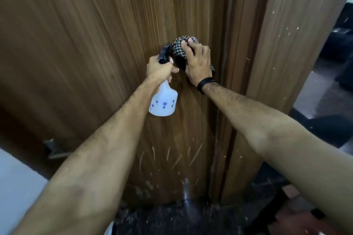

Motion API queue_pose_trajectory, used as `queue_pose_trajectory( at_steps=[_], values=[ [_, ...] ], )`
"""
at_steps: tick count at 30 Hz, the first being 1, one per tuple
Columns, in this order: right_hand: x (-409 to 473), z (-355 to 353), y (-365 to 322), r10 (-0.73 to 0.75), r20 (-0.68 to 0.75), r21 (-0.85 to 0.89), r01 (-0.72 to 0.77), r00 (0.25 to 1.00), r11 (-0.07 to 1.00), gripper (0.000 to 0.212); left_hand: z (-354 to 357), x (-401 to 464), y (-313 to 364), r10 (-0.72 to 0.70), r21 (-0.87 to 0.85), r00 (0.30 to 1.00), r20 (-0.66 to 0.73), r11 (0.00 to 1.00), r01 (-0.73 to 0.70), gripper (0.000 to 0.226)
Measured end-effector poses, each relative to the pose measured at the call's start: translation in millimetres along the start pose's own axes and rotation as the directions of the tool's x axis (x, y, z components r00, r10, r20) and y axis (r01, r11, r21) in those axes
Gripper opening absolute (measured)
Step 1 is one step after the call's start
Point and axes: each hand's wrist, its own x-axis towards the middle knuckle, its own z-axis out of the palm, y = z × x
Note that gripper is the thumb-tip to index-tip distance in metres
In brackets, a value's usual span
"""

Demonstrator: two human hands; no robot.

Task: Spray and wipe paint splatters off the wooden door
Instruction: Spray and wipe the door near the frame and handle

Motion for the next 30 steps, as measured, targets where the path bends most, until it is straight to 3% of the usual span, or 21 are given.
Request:
queue_pose_trajectory(
  at_steps=[4, 9, 17, 23, 28, 30],
  values=[
    [-42, -5, -7, 0.009, 0.156, 0.007, -0.010, 0.988, 1.000, 0.066, 5, -14, -36, -0.066, -0.008, 0.998, -0.002, 0.998, 0.066, 0.021],
    [-104, -19, -12, -0.007, 0.414, 0.012, 0.002, 0.910, 1.000, 0.061, 7, -45, -82, -0.147, 0.010, 0.989, 0.036, 0.989, 0.147, 0.021],
    [-214, -38, -39, 0.259, 0.611, -0.026, -0.308, 0.748, 0.951, 0.042, -5, -101, -189, -0.337, -0.049, 0.940, 0.055, 0.939, 0.340, 0.026],
    [-277, -51, -67, 0.442, 0.642, -0.109, -0.496, 0.627, 0.861, 0.033, -12, -131, -273, -0.455, -0.049, 0.886, 0.085, 0.887, 0.460, 0.021],
    [-316, -64, -66, 0.552, 0.588, -0.157, -0.587, 0.590, 0.794, 0.031, 7, -143, -313, -0.526, -0.071, 0.838, 0.146, 0.839, 0.539, 0.023],
    [-324, -62, -57, 0.568, 0.532, -0.123, -0.606, 0.628, 0.786, 0.033, 17, -146, -323, -0.489, -0.061, 0.855, 0.172, 0.861, 0.505, 0.021]
  ],
)
